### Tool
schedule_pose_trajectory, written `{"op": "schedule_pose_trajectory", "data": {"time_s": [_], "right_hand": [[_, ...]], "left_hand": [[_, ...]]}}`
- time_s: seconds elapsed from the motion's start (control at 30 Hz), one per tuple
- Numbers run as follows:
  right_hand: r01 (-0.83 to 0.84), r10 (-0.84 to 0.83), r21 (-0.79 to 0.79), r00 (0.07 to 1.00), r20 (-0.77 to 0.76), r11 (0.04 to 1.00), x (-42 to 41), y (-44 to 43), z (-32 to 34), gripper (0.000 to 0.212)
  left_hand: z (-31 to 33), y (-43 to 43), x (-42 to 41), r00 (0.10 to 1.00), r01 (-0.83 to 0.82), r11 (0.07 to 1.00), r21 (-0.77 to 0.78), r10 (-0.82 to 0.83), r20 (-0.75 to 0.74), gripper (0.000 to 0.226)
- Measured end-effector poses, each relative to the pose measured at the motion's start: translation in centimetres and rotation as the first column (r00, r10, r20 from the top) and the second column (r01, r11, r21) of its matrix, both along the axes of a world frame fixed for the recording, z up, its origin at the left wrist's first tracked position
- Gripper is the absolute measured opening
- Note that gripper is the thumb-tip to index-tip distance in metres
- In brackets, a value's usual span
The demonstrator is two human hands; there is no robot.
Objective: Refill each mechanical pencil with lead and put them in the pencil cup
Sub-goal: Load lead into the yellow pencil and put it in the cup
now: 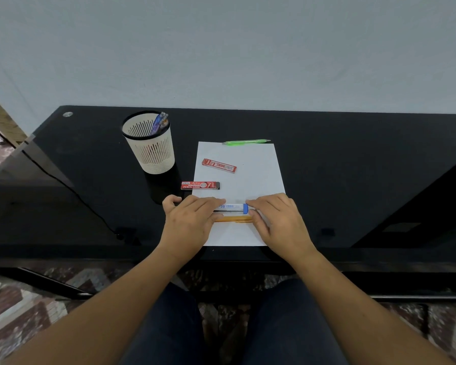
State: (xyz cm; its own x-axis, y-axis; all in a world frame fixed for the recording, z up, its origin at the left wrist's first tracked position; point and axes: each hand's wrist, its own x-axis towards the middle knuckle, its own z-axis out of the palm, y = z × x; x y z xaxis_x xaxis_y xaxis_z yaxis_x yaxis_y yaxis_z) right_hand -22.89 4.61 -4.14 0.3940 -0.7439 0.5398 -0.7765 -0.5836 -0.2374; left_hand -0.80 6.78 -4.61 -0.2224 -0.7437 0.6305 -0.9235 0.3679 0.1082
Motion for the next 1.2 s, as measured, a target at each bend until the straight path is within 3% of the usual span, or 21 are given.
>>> {"op": "schedule_pose_trajectory", "data": {"time_s": [0.9, 1.2], "right_hand": [[0.021, -0.020, -0.009, 0.994, 0.104, 1.000, 0.16, -0.05, -0.06, 0.036], [0.012, -0.011, -0.008, 0.998, 0.061, 1.000, 0.23, 0.27, 0.34, 0.027]], "left_hand": [[-0.17, -0.35, 0.22, 0.992, 0.117, 0.990, 0.078, -0.113, -0.060, 0.034], [-0.32, 0.19, -0.05, 0.996, -0.070, 0.996, -0.060, 0.067, -0.061, 0.022]]}}
